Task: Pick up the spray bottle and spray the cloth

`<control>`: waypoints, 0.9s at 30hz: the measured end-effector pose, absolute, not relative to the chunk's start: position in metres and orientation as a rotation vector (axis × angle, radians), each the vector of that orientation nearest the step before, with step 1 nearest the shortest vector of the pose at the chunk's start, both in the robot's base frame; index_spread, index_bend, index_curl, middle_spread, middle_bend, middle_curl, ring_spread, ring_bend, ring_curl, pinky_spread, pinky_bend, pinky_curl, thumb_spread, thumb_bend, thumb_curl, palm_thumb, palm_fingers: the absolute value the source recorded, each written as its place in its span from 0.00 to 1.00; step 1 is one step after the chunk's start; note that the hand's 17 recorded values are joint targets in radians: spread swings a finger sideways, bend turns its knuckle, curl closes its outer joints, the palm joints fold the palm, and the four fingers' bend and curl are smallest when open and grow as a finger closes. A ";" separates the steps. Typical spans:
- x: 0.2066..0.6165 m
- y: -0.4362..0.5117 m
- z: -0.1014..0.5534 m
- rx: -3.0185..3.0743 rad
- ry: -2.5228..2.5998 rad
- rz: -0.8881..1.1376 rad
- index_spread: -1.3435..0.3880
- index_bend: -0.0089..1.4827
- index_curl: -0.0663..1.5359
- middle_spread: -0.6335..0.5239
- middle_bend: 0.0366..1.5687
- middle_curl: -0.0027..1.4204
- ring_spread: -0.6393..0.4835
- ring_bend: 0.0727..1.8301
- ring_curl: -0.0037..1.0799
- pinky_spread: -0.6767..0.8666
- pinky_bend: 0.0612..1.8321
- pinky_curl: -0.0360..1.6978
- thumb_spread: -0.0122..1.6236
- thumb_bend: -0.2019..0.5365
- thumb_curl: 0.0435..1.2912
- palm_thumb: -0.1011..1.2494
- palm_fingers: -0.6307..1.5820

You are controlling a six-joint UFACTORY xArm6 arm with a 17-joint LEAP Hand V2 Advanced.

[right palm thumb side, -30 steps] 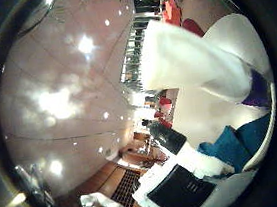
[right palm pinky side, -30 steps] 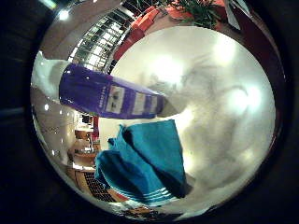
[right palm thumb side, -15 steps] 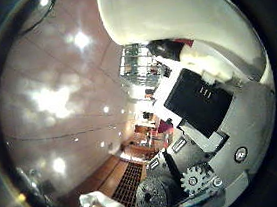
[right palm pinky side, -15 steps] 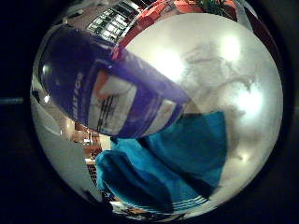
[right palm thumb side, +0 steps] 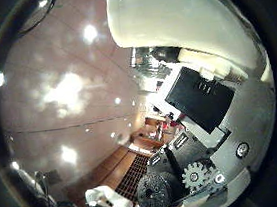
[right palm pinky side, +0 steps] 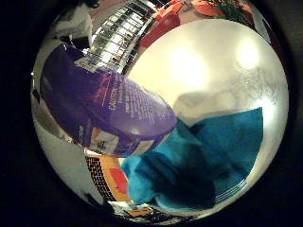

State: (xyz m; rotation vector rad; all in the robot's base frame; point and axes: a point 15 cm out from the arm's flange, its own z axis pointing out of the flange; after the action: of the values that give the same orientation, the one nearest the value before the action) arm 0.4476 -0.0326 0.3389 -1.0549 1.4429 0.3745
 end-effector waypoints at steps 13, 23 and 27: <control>0.357 -0.010 0.437 -1.639 1.516 0.434 0.68 0.80 0.46 0.49 0.86 0.42 0.43 0.80 0.54 0.34 0.62 0.63 0.64 0.26 0.47 0.86 0.82; 0.284 -0.030 0.467 -2.113 1.743 0.401 0.67 0.80 0.45 0.49 0.86 0.41 0.43 0.80 0.54 0.33 0.57 0.71 0.64 0.25 0.49 0.85 0.83; 0.261 -0.033 0.461 -2.290 1.809 0.428 0.67 0.80 0.45 0.49 0.86 0.41 0.43 0.80 0.54 0.33 0.56 0.74 0.64 0.25 0.49 0.84 0.83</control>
State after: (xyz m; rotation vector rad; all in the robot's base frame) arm 0.2607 -0.0329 0.4614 -2.2899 1.8087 0.4276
